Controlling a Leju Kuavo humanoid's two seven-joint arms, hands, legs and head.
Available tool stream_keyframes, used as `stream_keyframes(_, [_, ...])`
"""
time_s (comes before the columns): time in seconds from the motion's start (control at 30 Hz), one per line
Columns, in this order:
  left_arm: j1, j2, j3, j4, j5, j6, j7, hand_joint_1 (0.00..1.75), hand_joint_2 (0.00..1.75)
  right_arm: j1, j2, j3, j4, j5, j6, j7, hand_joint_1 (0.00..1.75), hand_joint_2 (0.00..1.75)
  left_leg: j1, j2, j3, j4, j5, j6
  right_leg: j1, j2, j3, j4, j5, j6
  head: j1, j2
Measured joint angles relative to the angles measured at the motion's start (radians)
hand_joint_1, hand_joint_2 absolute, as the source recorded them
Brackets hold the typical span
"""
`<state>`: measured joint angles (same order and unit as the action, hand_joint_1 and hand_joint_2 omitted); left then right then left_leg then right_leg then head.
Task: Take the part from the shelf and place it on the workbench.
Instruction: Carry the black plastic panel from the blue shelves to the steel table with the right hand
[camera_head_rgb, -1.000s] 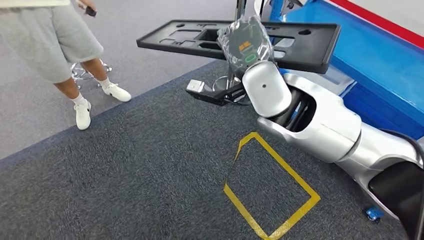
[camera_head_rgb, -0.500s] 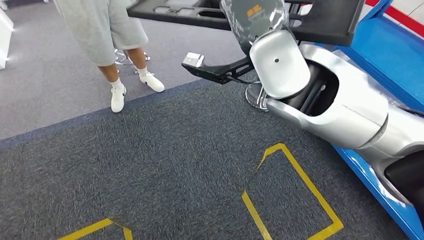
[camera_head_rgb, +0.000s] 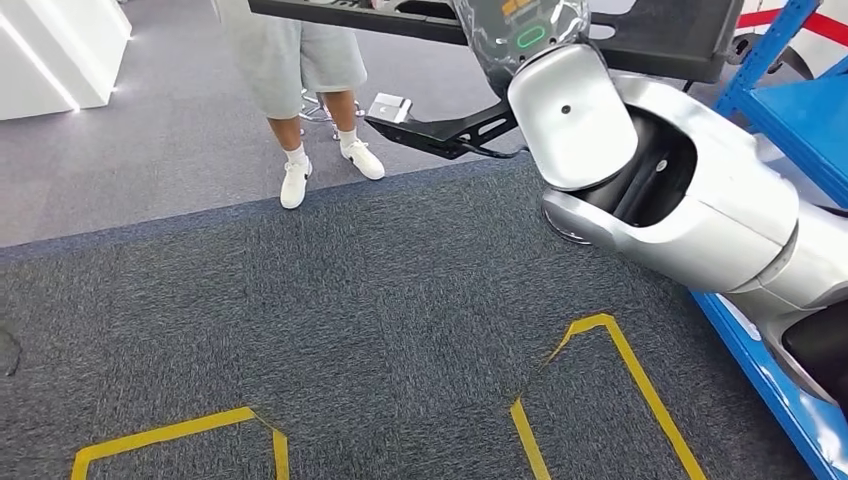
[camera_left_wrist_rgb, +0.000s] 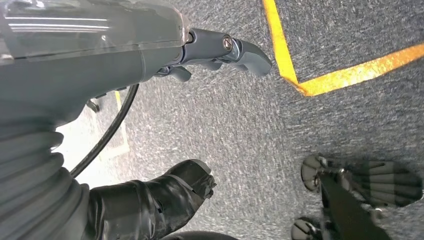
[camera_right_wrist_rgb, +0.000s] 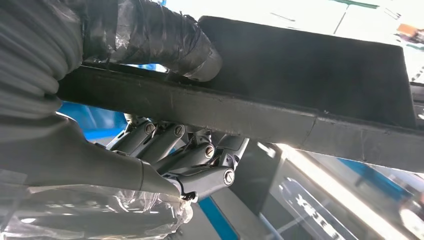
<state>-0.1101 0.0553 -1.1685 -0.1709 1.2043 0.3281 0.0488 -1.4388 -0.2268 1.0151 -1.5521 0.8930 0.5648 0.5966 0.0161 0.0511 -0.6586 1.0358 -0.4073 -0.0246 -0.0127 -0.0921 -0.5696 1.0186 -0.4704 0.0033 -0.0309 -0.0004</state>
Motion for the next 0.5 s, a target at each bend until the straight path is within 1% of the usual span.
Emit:
stream_keyframes(0.03, [0.000, 0.000, 0.000, 0.000, 0.000, 0.000, 0.000, 0.00, 1.75, -0.001, 0.000, 0.000, -0.001, 0.000, 0.000, 0.000, 1.75, 1.75, -0.005, -0.003, 0.001, -0.007, -0.004, 0.009, 0.003, -0.009, 0.000, 0.000, -0.001, 0.005, 0.000, 0.000])
stream_keyframes(0.07, [0.000, 0.000, 0.000, 0.000, 0.000, 0.000, 0.000, 0.00, 1.75, -0.002, 0.000, 0.000, -0.001, 0.000, 0.000, 0.000, 1.75, 1.75, -0.006, -0.015, -0.003, -0.009, -0.001, 0.020, 0.004, -0.018, 0.001, -0.001, -0.001, 0.010, 0.000, 0.000])
stream_keyframes(0.1, [0.001, 0.001, 0.000, 0.000, 0.000, 0.000, 0.000, 0.00, 1.75, -0.002, 0.000, 0.000, -0.003, 0.000, 0.000, 0.000, 1.75, 1.75, -0.005, -0.025, -0.002, -0.012, 0.002, 0.027, 0.002, -0.020, 0.002, -0.002, -0.003, 0.016, 0.000, 0.000])
stream_keyframes(0.13, [0.001, 0.001, 0.000, 0.000, 0.000, 0.000, 0.000, 0.00, 1.75, -0.002, 0.000, 0.000, -0.004, 0.000, 0.000, 0.000, 1.75, 1.75, -0.003, -0.035, -0.001, -0.016, 0.004, 0.035, 0.000, -0.006, 0.001, 0.005, -0.013, 0.021, 0.001, 0.000])
stream_keyframes(0.17, [0.001, 0.001, 0.000, 0.000, 0.001, 0.000, 0.000, 0.00, 1.75, -0.004, -0.001, 0.000, -0.005, 0.000, -0.001, 0.000, 1.75, 1.75, -0.002, -0.045, 0.001, -0.021, 0.008, 0.042, -0.003, 0.017, -0.010, 0.030, -0.032, 0.023, 0.003, 0.000])
stream_keyframes(0.2, [0.001, 0.001, 0.000, 0.000, 0.001, 0.000, 0.000, 0.00, 1.75, -0.006, -0.001, 0.000, -0.006, -0.001, -0.001, 0.002, 1.75, 1.75, 0.000, -0.054, 0.002, -0.025, 0.010, 0.048, -0.005, 0.046, -0.031, 0.076, -0.060, 0.024, 0.005, 0.000])
stream_keyframes(0.23, [0.000, 0.001, 0.000, 0.000, 0.002, 0.000, -0.001, 0.00, 1.75, -0.007, -0.002, 0.000, -0.006, -0.004, -0.001, 0.004, 1.75, 1.75, -0.001, -0.065, 0.002, -0.026, 0.011, 0.051, -0.005, 0.071, -0.061, 0.140, -0.091, 0.022, 0.006, 0.000])
stream_keyframes(0.27, [-0.001, 0.001, 0.000, 0.000, 0.004, 0.000, -0.001, 0.00, 1.75, -0.008, -0.004, 0.000, -0.007, -0.008, -0.001, 0.007, 1.75, 1.75, -0.002, -0.077, 0.001, -0.026, 0.012, 0.054, -0.004, 0.083, -0.094, 0.206, -0.117, 0.020, 0.006, 0.000])
stream_keyframes(0.3, [-0.001, 0.001, 0.000, 0.000, 0.005, 0.000, -0.002, 0.00, 1.75, -0.008, -0.007, 0.000, -0.007, -0.014, 0.001, 0.010, 1.75, 1.75, -0.004, -0.090, 0.000, -0.025, 0.012, 0.055, -0.003, 0.089, -0.120, 0.254, -0.129, 0.019, 0.007, 0.000])
stream_keyframes(0.33, [-0.001, 0.001, 0.000, 0.000, 0.007, 0.000, -0.003, 0.00, 1.75, -0.008, -0.009, 0.000, -0.007, -0.019, 0.004, 0.011, 1.75, 1.75, -0.005, -0.104, 0.000, -0.024, 0.012, 0.056, -0.003, 0.091, -0.132, 0.272, -0.122, 0.017, 0.006, 0.000])
stream_keyframes(0.37, [-0.001, 0.002, 0.000, 0.000, 0.008, -0.001, -0.004, 0.00, 1.75, -0.009, -0.011, 0.001, -0.008, -0.024, 0.006, 0.012, 1.75, 1.75, -0.006, -0.118, 0.000, -0.022, 0.012, 0.056, -0.002, 0.093, -0.127, 0.254, -0.099, 0.015, 0.007, 0.000])
stream_keyframes(0.4, [-0.001, 0.002, 0.000, 0.000, 0.009, -0.001, -0.005, 0.00, 1.75, -0.011, -0.012, 0.002, -0.008, -0.029, 0.009, 0.012, 1.75, 1.75, -0.006, -0.132, 0.000, -0.019, 0.012, 0.056, -0.002, 0.100, -0.107, 0.205, -0.063, 0.012, 0.007, 0.000])
stream_keyframes(0.43, [0.000, 0.002, 0.000, 0.000, 0.010, -0.001, -0.005, 0.00, 1.75, -0.013, -0.013, 0.003, -0.009, -0.032, 0.010, 0.011, 1.75, 1.75, -0.006, -0.146, -0.001, -0.017, 0.012, 0.055, -0.003, 0.120, -0.080, 0.143, -0.030, 0.007, 0.007, 0.000])
stream_keyframes(0.47, [-0.001, 0.002, 0.000, 0.000, 0.010, -0.001, -0.006, 0.00, 1.75, -0.016, -0.014, 0.004, -0.009, -0.035, 0.011, 0.011, 1.75, 1.75, -0.006, -0.158, -0.004, -0.013, 0.012, 0.053, -0.005, 0.147, -0.055, 0.086, -0.006, 0.003, 0.006, 0.000])
stream_keyframes(0.5, [-0.001, 0.002, 0.000, 0.000, 0.011, -0.002, -0.007, 0.00, 1.75, -0.021, -0.015, 0.005, -0.009, -0.038, 0.011, 0.011, 1.75, 1.75, -0.005, -0.169, -0.010, -0.010, 0.014, 0.048, -0.006, 0.170, -0.038, 0.046, 0.006, 0.001, 0.005, 0.000])
